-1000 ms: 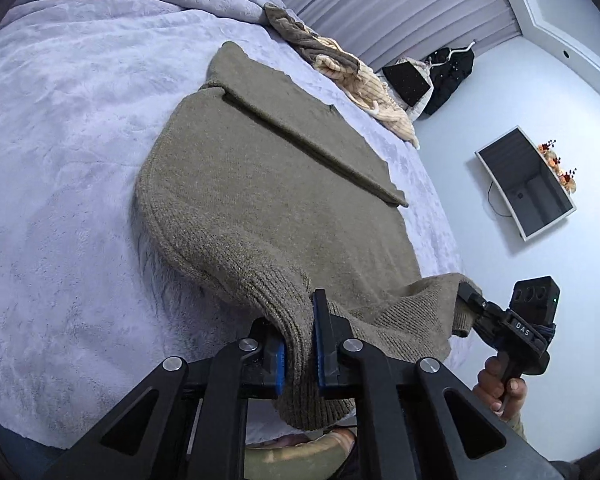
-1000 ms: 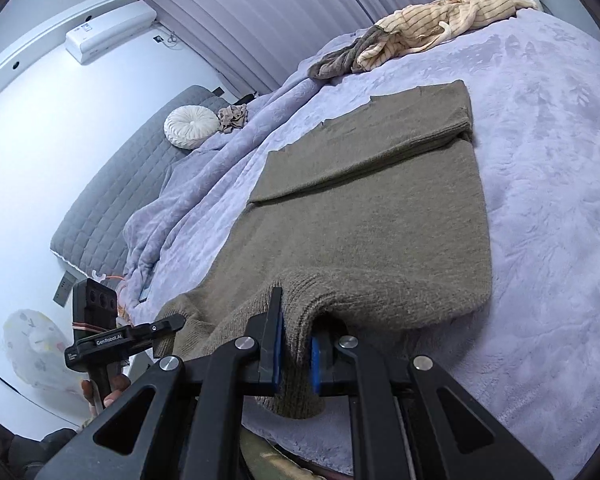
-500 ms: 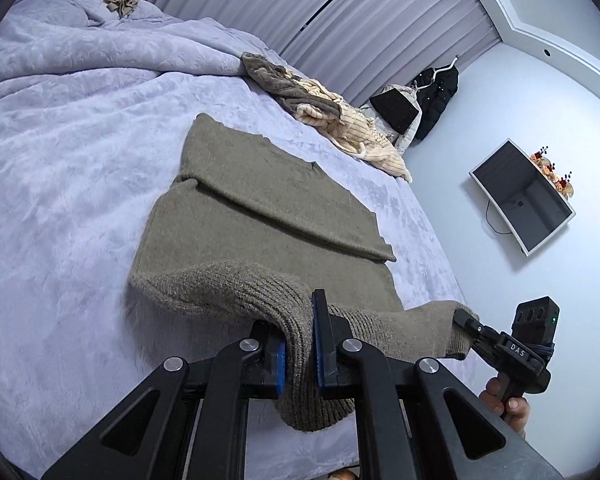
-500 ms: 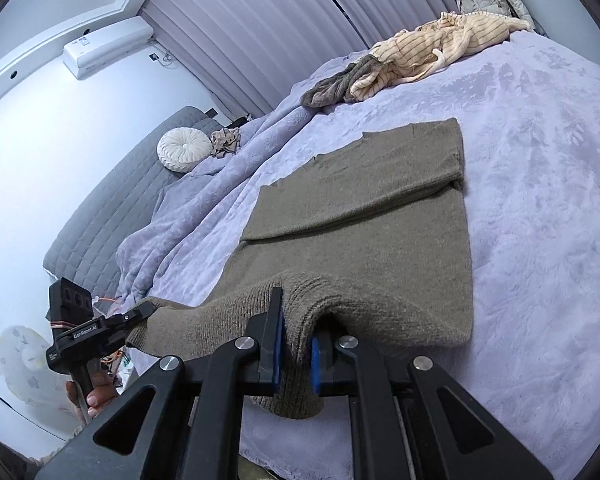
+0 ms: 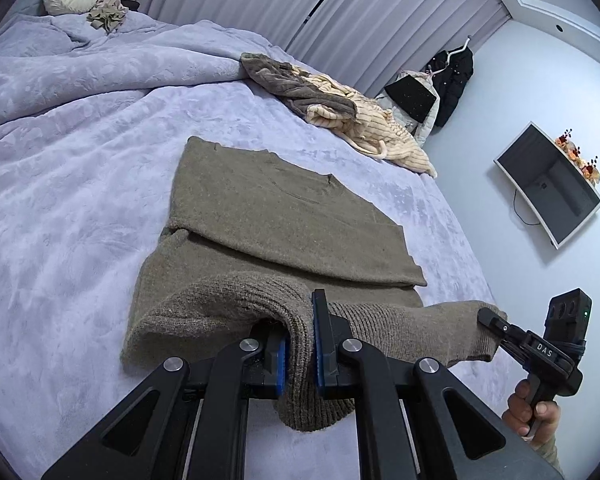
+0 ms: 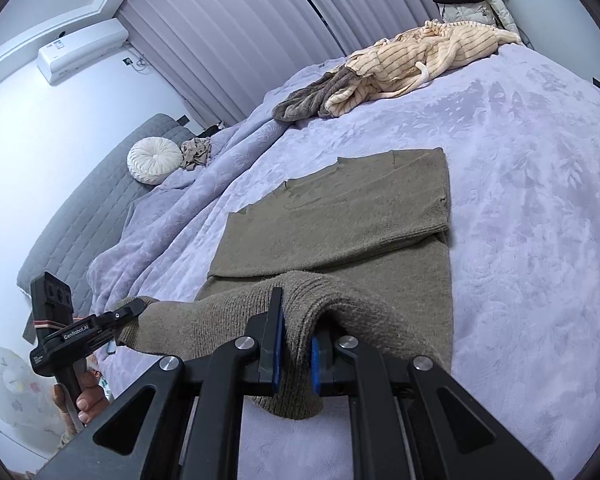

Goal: Fold small clothes

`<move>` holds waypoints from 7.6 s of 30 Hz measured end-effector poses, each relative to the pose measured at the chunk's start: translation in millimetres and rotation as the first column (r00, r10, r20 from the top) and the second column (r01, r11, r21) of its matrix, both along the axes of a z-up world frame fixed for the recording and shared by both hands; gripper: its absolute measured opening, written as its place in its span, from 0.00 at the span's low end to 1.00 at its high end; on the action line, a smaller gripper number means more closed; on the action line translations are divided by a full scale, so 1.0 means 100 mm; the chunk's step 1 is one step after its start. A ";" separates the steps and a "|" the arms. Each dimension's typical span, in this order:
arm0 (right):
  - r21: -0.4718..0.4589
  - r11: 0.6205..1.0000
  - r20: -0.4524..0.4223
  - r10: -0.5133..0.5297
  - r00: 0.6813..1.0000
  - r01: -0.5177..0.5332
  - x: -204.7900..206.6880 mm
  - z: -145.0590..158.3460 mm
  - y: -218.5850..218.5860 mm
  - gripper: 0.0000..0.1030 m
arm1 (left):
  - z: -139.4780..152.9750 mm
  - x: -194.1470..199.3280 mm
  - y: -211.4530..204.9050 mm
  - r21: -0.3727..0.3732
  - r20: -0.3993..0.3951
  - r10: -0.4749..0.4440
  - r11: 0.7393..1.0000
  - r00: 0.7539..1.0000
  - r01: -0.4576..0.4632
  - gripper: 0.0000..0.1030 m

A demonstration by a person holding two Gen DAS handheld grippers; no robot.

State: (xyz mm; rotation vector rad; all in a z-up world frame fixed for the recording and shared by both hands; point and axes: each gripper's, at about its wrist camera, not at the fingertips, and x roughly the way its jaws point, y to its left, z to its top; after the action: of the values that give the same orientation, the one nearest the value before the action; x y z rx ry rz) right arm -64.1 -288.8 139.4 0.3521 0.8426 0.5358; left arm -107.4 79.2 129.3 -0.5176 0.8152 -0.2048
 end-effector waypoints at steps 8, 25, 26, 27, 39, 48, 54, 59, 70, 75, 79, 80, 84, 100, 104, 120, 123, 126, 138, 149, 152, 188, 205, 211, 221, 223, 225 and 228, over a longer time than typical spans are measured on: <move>-0.050 0.998 -0.061 -0.031 0.998 0.028 0.42 -0.03 0.14 0.11 | -0.05 0.41 -0.04 0.079 -0.070 0.035 0.996 0.997 -0.030 0.11; -0.134 0.990 -0.122 -0.069 0.990 0.053 1.29 0.03 0.36 0.11 | -0.07 1.33 -0.02 0.148 -0.136 0.055 0.988 0.989 -0.035 0.11; -0.138 0.989 -0.123 -0.067 0.990 0.050 1.33 0.01 0.38 0.11 | -0.08 1.36 -0.03 0.155 -0.139 0.055 0.987 0.989 -0.034 0.11; -0.140 0.989 -0.124 -0.066 0.990 0.049 1.36 0.00 0.39 0.11 | -0.09 1.39 -0.03 0.161 -0.141 0.056 0.986 0.988 -0.033 0.11; -0.136 0.989 -0.166 -0.086 0.982 0.064 1.72 -0.19 0.38 0.11 | -0.18 1.80 -0.09 0.191 -0.164 0.048 0.981 0.985 -0.016 0.11; -0.143 0.987 -0.166 -0.091 0.982 0.067 2.05 -0.24 0.42 0.11 | -0.23 2.12 -0.06 0.201 -0.176 0.049 0.979 0.983 -0.013 0.11; -0.153 0.986 -0.183 -0.096 0.978 0.068 2.26 -0.32 0.49 0.11 | -0.31 2.34 -0.02 0.197 -0.195 0.058 0.980 0.979 -0.018 0.11; -0.156 0.985 -0.195 -0.108 0.975 0.078 2.40 -0.40 0.50 0.11 | -0.36 2.51 -0.03 0.202 -0.205 0.055 0.979 0.977 -0.013 0.11; -0.158 0.980 -0.259 -0.159 0.953 0.120 2.70 -0.70 0.44 0.11 | -0.64 2.86 -0.09 0.218 -0.256 0.049 0.976 0.965 0.008 0.11; -0.167 0.978 -0.283 -0.172 0.944 0.128 2.76 -0.84 0.45 0.11 | -0.91 2.95 0.00 0.182 -0.318 0.046 0.983 0.947 0.013 0.11; -0.165 0.978 -0.313 -0.177 0.933 0.131 2.79 -0.96 0.44 0.11 | -1.04 2.96 0.09 0.119 -0.334 0.047 0.993 0.941 -0.008 0.15; -0.160 0.979 -0.321 -0.176 0.931 0.129 2.79 -0.98 0.43 0.12 | -1.04 2.95 0.09 0.117 -0.330 0.049 0.993 0.943 -0.010 0.18; -0.120 0.984 -0.348 -0.163 0.923 0.129 2.83 -1.01 0.40 0.15 | -1.03 2.95 0.06 0.129 -0.337 0.040 0.992 0.941 0.003 0.20; -0.149 0.977 -0.238 -0.184 0.954 0.152 2.60 -0.59 0.33 0.62 | -0.65 2.63 0.02 0.178 -0.253 0.049 0.984 0.966 -0.003 0.88; -0.279 0.957 -0.158 -0.131 0.979 0.083 2.49 -0.49 0.44 0.62 | -0.64 2.53 -0.04 0.225 -0.236 -0.006 0.973 0.972 0.061 0.88; -0.535 0.842 -0.116 0.004 0.993 -0.066 2.98 -0.97 0.93 0.62 | -1.03 3.29 -0.09 0.288 -0.297 -0.036 0.949 0.954 0.126 0.88; -0.464 0.885 -0.139 -0.035 0.990 -0.034 3.07 -1.00 0.70 0.62 | -1.05 3.31 0.12 0.173 -0.283 -0.074 0.977 0.956 0.127 0.88; -0.370 0.929 -0.161 -0.048 0.986 -0.015 3.09 -0.99 0.52 0.62 | -0.96 3.26 0.32 0.054 -0.255 -0.087 0.993 0.963 0.104 0.88; -0.386 0.922 -0.113 -0.039 0.993 -0.007 2.44 -0.78 0.52 0.62 | -0.80 2.63 -0.03 0.262 -0.224 -0.065 0.957 0.972 0.124 0.88; -0.421 0.901 -0.106 -0.160 0.981 0.102 1.97 -0.65 0.18 0.62 | -0.70 2.09 -0.23 0.405 -0.218 -0.011 0.909 0.976 0.101 0.88; -0.433 0.900 -0.062 -0.086 0.994 0.051 1.69 -0.54 0.41 0.63 | -0.65 1.95 -0.33 0.423 -0.198 -0.013 0.901 0.980 0.098 0.88; -0.446 0.893 -0.060 0.026 0.998 -0.050 0.69 -0.43 0.91 0.63 | -1.48 1.07 0.93 -0.383 -0.263 0.047 0.912 0.964 -0.149 0.88; -0.326 0.905 -0.286 0.182 0.941 -0.274 2.18 -0.48 2.68 0.76 | -1.40 1.30 0.62 -0.223 -0.169 0.028 0.973 0.985 -0.066 0.22; -0.362 0.879 -0.468 0.117 0.876 -0.311 2.81 -0.97 3.65 0.77 | -1.31 1.30 0.49 -0.102 -0.155 0.043 0.993 0.987 -0.059 0.22; -0.691 0.583 -0.434 0.137 0.891 -0.426 2.72 -1.36 4.45 0.33 | -1.29 1.23 0.42 -0.040 -0.110 0.054 0.997 0.992 -0.059 0.22; -0.633 0.649 -0.443 0.144 0.885 -0.422 2.75 -1.28 4.33 0.23 | -1.24 1.24 0.40 -0.036 -0.113 0.050 0.998 0.992 -0.055 0.19; -0.560 0.712 -0.450 0.169 0.877 -0.424 2.77 -1.17 4.16 0.19 | -1.17 1.22 0.38 -0.028 -0.109 0.047 0.998 0.993 -0.050 0.18; -0.511 0.745 -0.436 0.206 0.876 -0.429 2.76 -1.03 3.99 0.18 | -1.05 1.20 0.31 0.012 -0.112 0.036 0.999 0.993 -0.035 0.16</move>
State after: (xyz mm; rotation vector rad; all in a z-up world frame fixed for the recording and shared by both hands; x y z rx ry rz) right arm 211.6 110.1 36.6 -0.3073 1.3920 0.5028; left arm 12.9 110.1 24.6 -0.5376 0.9156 -0.1395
